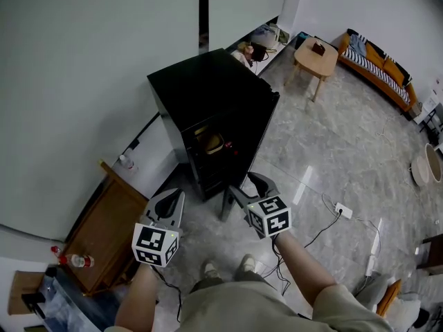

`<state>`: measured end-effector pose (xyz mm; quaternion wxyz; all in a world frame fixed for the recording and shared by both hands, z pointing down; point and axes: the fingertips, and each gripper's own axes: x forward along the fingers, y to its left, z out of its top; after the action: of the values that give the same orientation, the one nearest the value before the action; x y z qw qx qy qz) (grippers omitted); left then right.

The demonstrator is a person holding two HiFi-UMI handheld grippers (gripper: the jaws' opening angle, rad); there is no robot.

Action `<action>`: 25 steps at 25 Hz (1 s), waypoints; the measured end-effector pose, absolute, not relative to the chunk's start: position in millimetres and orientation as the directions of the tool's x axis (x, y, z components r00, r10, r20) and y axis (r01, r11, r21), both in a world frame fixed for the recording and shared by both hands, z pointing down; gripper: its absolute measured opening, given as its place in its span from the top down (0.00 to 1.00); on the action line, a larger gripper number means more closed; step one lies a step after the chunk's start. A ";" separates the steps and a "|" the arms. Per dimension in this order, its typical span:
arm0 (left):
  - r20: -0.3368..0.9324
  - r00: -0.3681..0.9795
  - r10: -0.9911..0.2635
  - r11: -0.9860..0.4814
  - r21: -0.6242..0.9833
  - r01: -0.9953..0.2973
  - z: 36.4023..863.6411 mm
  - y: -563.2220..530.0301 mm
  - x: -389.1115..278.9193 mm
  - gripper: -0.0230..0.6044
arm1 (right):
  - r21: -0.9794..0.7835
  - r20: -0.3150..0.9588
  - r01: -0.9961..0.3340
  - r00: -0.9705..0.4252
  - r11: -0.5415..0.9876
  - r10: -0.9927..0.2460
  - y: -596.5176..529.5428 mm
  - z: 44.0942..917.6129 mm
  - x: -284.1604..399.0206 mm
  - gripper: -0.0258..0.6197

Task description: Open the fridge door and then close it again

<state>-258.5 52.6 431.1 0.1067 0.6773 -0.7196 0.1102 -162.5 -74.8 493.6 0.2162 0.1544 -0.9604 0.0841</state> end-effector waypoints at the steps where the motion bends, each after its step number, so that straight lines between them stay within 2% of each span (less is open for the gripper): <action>1: 0.304 -0.062 -0.951 0.061 -0.013 -0.998 431.7 53.0 -260.7 0.95 | -0.093 0.442 -0.329 -0.860 0.940 -0.257 -74.4 493.8 -166.1 0.58; 25: 0.295 -0.104 -0.950 0.113 0.014 -0.994 441.3 40.0 -323.4 0.95 | -0.101 0.437 -0.246 -0.881 0.964 -0.179 -78.7 496.2 -269.3 0.62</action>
<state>-323.4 40.0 441.3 0.1157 0.6593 -0.7369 0.0943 -269.3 -78.7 496.2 0.2172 0.1099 -0.9669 0.0768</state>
